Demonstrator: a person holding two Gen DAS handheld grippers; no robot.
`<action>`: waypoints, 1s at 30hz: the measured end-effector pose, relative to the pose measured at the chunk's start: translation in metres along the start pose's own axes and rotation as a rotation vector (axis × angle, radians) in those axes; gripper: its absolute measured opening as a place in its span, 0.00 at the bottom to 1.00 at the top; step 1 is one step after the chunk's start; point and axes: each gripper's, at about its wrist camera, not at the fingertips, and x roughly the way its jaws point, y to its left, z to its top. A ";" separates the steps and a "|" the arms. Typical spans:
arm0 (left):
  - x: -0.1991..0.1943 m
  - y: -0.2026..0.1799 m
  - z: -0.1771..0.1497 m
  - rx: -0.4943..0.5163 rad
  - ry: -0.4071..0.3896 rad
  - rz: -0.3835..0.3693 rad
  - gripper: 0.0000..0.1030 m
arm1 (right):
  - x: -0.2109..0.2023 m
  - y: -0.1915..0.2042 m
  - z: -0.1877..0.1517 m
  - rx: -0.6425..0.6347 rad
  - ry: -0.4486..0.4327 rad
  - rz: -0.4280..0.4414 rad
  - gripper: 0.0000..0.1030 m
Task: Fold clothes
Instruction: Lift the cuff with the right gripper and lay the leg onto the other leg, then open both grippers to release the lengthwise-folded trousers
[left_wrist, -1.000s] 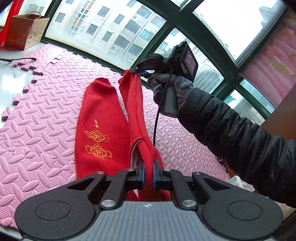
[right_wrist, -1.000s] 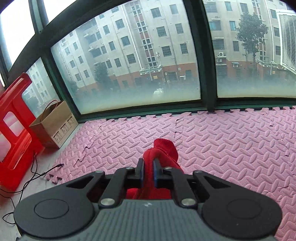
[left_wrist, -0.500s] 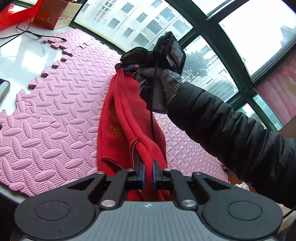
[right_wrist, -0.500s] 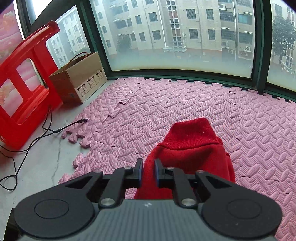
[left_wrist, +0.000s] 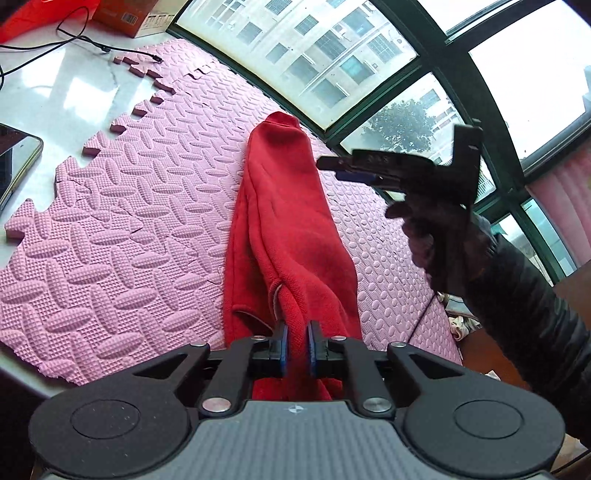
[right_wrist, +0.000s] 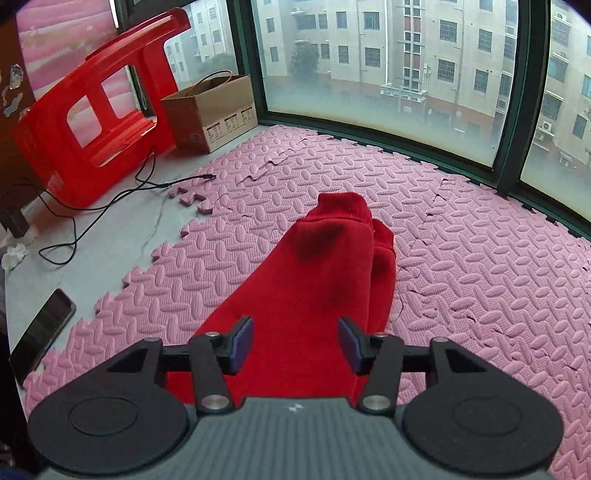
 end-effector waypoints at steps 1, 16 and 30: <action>0.000 0.000 0.001 0.002 0.004 0.007 0.13 | -0.008 0.002 -0.009 -0.020 0.007 0.007 0.51; 0.020 -0.008 0.008 0.098 0.046 0.157 0.14 | -0.079 0.086 -0.137 -0.288 0.041 0.235 0.56; 0.017 -0.049 0.038 0.211 -0.073 0.210 0.79 | -0.088 0.032 -0.132 -0.089 -0.050 0.253 0.88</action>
